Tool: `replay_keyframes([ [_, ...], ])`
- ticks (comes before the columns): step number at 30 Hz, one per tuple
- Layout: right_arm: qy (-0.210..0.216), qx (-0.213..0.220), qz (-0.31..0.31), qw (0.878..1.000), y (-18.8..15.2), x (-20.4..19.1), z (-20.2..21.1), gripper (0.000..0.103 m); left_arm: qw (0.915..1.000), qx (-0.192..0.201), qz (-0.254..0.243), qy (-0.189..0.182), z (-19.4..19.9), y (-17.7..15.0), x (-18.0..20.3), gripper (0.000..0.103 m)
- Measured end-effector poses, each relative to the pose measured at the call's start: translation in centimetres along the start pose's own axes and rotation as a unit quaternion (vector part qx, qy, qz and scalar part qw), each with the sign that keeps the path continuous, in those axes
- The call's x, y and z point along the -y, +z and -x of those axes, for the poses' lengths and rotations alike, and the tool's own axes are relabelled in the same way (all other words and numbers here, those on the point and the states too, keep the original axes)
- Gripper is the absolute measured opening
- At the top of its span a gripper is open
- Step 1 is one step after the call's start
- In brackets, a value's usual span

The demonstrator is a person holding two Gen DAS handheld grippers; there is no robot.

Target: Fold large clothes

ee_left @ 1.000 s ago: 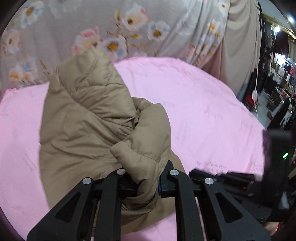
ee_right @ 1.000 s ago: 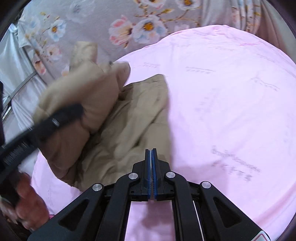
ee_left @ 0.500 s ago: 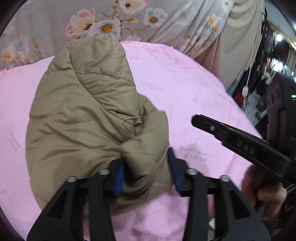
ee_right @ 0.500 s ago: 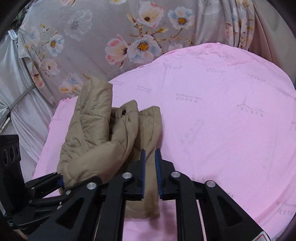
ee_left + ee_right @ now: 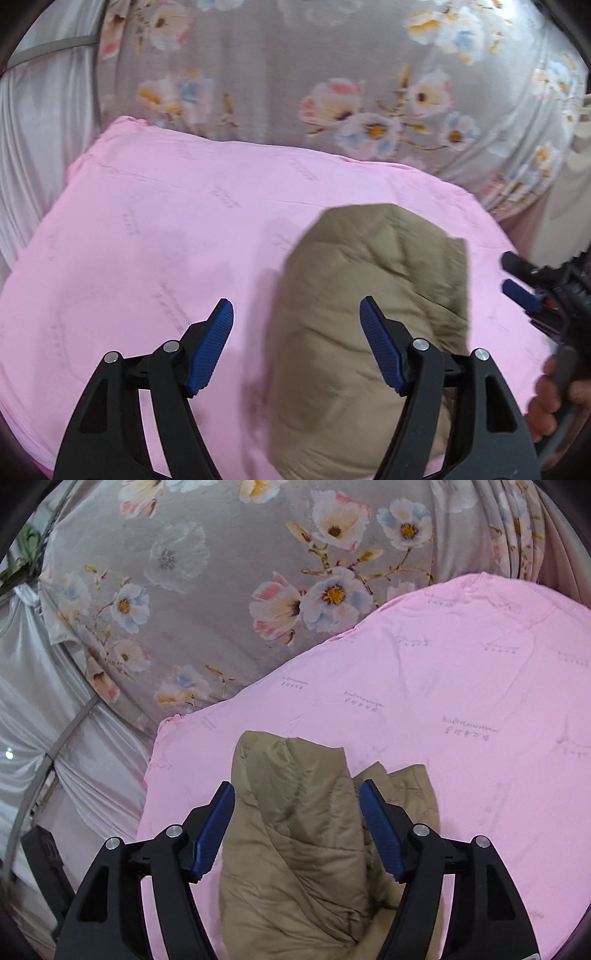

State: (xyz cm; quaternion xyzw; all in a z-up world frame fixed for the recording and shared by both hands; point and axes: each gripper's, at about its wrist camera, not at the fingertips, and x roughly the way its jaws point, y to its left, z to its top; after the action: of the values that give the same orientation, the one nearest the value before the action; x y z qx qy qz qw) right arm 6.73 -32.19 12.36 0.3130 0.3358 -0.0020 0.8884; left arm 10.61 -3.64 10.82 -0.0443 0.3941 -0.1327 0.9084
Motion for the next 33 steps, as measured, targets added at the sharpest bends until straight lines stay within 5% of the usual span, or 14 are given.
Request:
replay_keyframes([
  [7,-0.042,-0.095,-0.031,0.994,0.7,0.1,-7.2,0.068,0.9998,-0.016,0.001,0.01,-3.6,2.9,0.1,0.068],
  [8,-0.038,-0.098,-0.03,0.994,0.5,0.2,-7.6,0.063,0.9998,-0.019,0.002,0.005,-4.1,3.3,0.3,0.068],
  [10,-0.029,-0.093,-0.031,0.995,0.2,0.8,-7.4,0.025,0.9997,-0.024,0.002,-0.002,-4.7,3.6,0.8,0.068],
  [13,-0.036,-0.054,-0.034,0.997,-0.2,1.8,-5.0,0.013,0.9994,-0.032,-0.004,-0.015,-5.7,4.0,1.9,0.067],
  [17,-0.105,-0.002,-0.008,0.994,-1.2,3.1,-2.7,0.011,0.9987,-0.041,-0.018,-0.026,-6.9,4.5,4.2,0.067],
  [24,-0.191,0.004,0.006,0.982,-3.1,7.3,-4.8,0.011,0.9943,-0.091,-0.052,-0.022,-12.5,3.7,9.4,0.063],
  [33,-0.189,-0.007,0.009,0.982,-4.4,10.9,-7.3,0.018,0.9928,-0.108,-0.052,-0.005,-17.5,0.9,9.6,0.07],
])
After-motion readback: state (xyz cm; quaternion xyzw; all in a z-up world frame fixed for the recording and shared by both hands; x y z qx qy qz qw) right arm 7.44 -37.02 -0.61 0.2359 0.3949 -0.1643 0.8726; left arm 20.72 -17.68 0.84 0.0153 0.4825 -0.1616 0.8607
